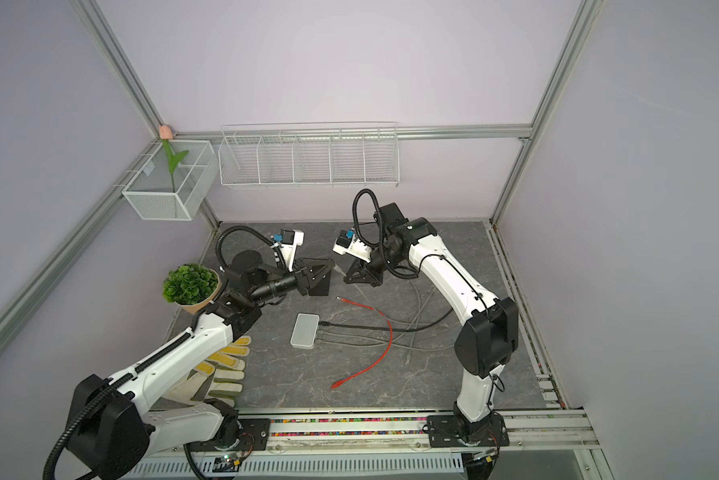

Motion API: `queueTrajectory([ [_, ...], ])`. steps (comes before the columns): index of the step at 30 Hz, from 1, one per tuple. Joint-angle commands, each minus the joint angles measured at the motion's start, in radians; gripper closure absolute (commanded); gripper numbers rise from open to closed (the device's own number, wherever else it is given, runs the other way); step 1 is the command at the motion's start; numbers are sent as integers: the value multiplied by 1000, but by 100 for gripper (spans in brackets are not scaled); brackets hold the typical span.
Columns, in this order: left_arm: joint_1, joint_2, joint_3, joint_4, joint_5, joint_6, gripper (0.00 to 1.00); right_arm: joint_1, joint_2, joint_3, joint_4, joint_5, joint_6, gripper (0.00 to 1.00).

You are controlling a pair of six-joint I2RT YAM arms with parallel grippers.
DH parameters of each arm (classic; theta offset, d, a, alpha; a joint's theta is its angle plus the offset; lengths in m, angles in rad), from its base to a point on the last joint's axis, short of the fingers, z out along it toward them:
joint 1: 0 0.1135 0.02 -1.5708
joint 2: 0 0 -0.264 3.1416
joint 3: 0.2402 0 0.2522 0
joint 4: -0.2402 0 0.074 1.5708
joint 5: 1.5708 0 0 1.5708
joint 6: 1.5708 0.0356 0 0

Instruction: Insert the plug into the switch port

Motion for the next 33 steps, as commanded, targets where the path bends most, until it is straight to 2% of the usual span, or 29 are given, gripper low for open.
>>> queueTrajectory([
  [1, -7, -11, 39, -66, -91, 14, 100, 17, -48, -39, 75, 85, 69, 54],
  [3, -9, -20, 42, -104, -149, 5, 100, 31, -101, -94, 151, 183, 124, 49],
  [7, -10, -38, 34, -132, -233, -47, 100, 75, -266, -272, 386, 393, 213, 45],
  [10, -10, -44, 24, -129, -282, -100, 100, 102, -376, -395, 557, 500, 272, 42],
  [15, -31, -39, 16, -126, -331, -145, 100, 142, -433, -458, 652, 492, 294, 40],
  [20, -38, -49, 6, -131, -353, -163, 100, 156, -370, -415, 632, 468, 304, 42],
  [26, -41, -58, 12, -149, -364, -166, 100, 165, -298, -384, 636, 474, 307, 54],
  [33, -44, -60, 11, -151, -367, -169, 100, 182, -257, -366, 650, 500, 294, 57],
])
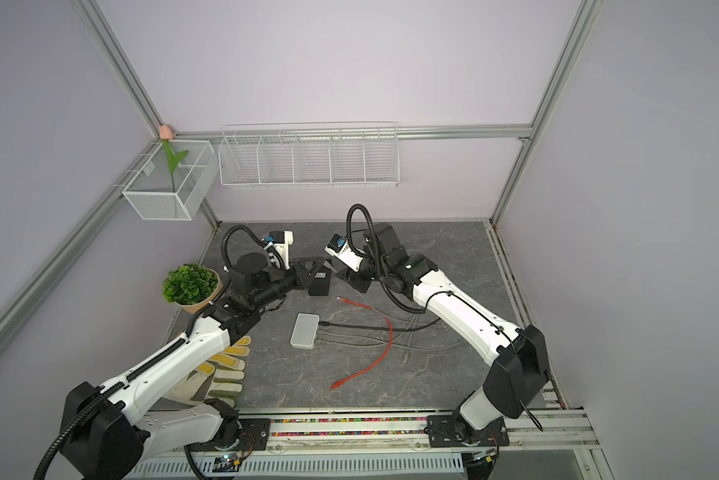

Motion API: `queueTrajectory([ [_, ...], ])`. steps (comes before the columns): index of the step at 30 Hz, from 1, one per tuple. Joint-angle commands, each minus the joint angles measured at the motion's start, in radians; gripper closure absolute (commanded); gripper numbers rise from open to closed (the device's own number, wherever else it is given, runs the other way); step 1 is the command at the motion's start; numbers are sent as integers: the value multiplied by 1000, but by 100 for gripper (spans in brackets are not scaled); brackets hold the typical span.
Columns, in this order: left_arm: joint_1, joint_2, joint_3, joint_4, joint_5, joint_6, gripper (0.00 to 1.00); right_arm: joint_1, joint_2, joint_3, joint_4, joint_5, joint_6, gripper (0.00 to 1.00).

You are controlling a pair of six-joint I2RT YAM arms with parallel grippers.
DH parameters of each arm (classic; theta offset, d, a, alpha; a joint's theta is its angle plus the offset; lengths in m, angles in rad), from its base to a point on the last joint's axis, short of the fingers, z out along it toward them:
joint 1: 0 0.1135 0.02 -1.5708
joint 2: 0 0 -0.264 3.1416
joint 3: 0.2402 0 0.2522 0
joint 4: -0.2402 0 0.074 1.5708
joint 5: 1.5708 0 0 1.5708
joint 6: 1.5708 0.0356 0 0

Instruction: Insert the plug into the switch port

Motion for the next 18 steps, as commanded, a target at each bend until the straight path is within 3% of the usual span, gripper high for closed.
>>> queueTrajectory([
  [1, -6, -22, 4, -1, -16, -11, 100, 12, 12, 31, 35, 10, -2, 57],
  [18, -6, -35, 0, -2, -19, -15, 100, 35, 64, 62, 48, 21, -13, 66],
])
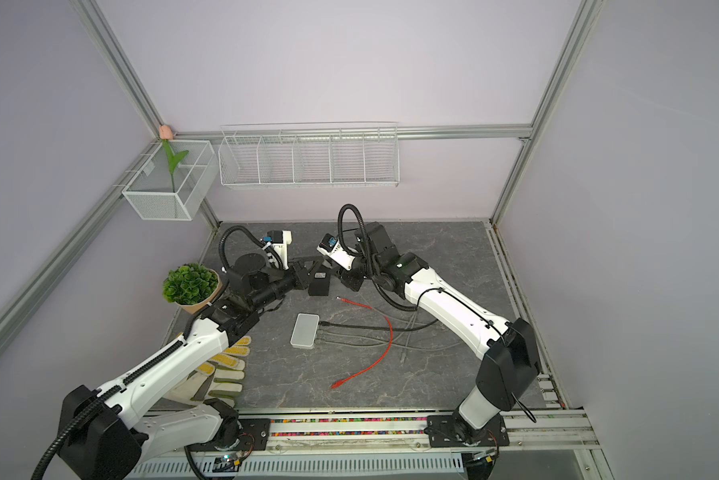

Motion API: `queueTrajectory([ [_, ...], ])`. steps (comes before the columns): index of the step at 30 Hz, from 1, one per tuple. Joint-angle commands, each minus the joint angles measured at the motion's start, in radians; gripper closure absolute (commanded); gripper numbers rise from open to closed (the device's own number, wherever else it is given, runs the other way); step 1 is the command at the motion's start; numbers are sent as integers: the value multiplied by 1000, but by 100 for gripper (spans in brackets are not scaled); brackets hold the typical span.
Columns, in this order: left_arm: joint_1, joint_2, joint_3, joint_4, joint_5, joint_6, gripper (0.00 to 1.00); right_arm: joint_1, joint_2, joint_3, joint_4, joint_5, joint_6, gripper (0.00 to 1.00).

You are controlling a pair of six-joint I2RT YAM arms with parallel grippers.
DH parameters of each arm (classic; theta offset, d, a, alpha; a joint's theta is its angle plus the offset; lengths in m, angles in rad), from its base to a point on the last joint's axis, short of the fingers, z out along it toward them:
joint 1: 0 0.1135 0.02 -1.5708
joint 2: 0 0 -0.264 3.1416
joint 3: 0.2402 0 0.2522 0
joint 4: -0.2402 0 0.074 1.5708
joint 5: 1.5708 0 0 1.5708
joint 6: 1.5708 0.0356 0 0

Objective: Insert the plug into the switch port
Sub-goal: 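Grasp the black switch box with left gripper and lift it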

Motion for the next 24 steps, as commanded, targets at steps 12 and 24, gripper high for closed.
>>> queueTrajectory([
  [12, -3, -20, -5, 6, -3, -17, 100, 14, 16, 28, 22, 11, -12, 86],
  [24, 30, -12, -14, -66, -108, 25, 48, -5, -8, 12, 12, 47, -43, 93],
])
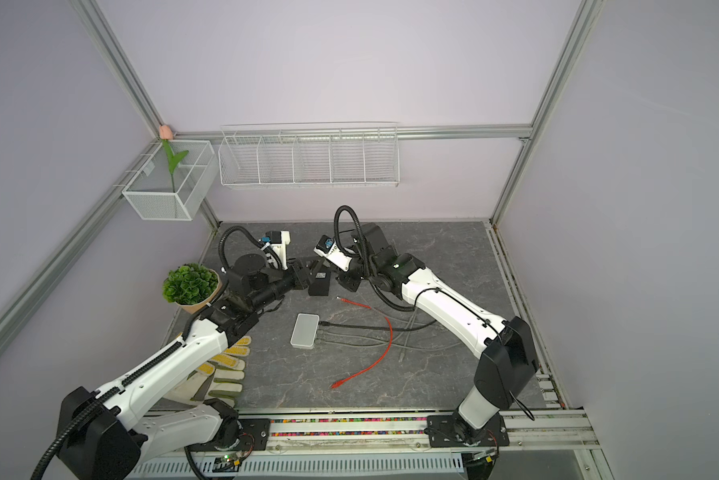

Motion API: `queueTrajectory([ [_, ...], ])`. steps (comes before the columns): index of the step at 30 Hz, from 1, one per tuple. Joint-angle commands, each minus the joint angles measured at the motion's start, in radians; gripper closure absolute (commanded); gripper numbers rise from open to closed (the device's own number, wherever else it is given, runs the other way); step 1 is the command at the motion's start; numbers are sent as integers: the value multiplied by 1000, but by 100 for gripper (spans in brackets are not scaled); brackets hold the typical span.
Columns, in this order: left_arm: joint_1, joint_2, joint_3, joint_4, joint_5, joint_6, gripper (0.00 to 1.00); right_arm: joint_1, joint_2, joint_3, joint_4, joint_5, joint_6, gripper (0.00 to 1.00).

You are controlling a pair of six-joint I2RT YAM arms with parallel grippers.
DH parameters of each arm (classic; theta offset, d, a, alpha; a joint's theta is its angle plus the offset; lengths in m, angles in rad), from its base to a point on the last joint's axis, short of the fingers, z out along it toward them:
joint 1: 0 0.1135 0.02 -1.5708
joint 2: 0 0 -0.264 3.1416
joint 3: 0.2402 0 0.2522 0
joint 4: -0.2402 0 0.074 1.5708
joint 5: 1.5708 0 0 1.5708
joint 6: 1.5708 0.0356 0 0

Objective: Insert the plug into the switch port
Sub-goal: 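Grasp the black switch box with left gripper and lift it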

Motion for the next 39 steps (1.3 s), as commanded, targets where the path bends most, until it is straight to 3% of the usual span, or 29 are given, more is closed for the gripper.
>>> queueTrajectory([
  [1, 59, 14, -12, -40, -48, 17, 47, -28, -10, 9, -7, 19, -30, 93],
  [5, 184, 129, 3, -33, -9, 26, 46, -84, 33, 44, -91, 53, -51, 93],
  [10, 254, 397, 150, -85, 6, 93, 44, -146, 129, 114, -222, 120, -100, 93],
  [14, 342, 671, 347, -181, 148, 80, 52, -167, 226, 186, -322, 147, -123, 93],
  [26, 311, 891, 526, -266, 129, 116, 54, -188, 487, 355, -465, 159, -165, 93],
  [32, 256, 961, 611, -334, 119, 136, 56, -190, 528, 372, -483, 150, -166, 93],
  [39, 200, 970, 582, -291, 134, 113, 58, -197, 547, 368, -484, 145, -163, 93],
])
